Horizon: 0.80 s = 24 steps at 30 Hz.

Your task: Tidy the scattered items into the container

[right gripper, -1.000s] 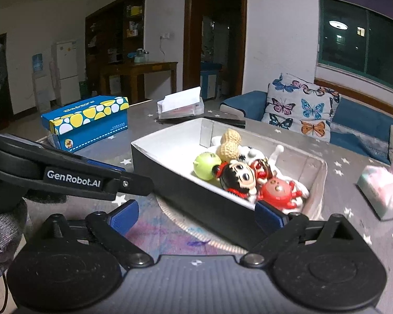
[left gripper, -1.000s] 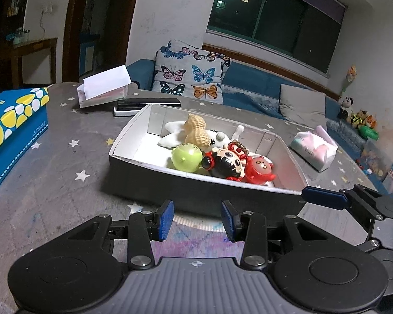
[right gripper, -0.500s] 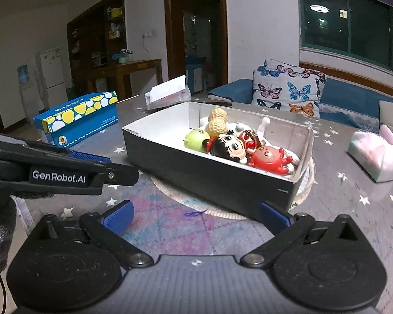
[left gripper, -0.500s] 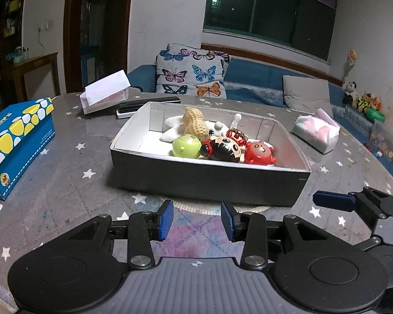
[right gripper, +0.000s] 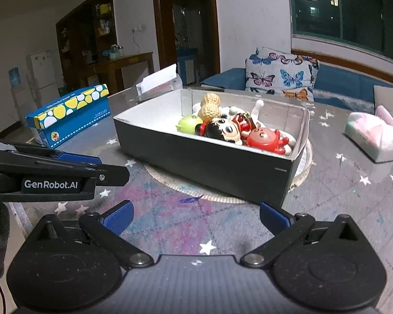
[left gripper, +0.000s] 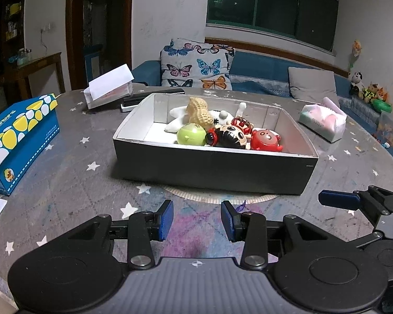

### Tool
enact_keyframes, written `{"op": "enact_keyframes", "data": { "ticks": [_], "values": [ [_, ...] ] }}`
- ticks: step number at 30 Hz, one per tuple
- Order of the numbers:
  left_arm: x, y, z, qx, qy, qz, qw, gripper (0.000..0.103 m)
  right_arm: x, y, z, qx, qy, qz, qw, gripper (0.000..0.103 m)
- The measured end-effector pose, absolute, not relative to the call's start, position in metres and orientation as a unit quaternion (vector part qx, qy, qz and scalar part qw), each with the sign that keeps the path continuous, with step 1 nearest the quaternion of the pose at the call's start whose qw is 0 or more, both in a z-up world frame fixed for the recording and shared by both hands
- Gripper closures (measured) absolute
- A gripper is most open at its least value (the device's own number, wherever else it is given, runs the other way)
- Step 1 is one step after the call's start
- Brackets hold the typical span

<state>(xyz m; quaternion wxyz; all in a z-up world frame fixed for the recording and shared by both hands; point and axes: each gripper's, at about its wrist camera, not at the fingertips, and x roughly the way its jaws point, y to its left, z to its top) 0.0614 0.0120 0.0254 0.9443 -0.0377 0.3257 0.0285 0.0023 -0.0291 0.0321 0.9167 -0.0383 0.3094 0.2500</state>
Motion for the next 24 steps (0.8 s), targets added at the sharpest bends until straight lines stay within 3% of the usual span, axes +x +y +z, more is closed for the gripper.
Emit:
{"op": "enact_keyframes", "data": {
  "ticks": [24],
  "values": [
    [0.071, 0.013, 0.016, -0.024, 0.339, 0.045, 0.939, 0.061, 0.014, -0.028, 0.018, -0.028, 0.332, 0.23, 0.914, 0.0]
  ]
}}
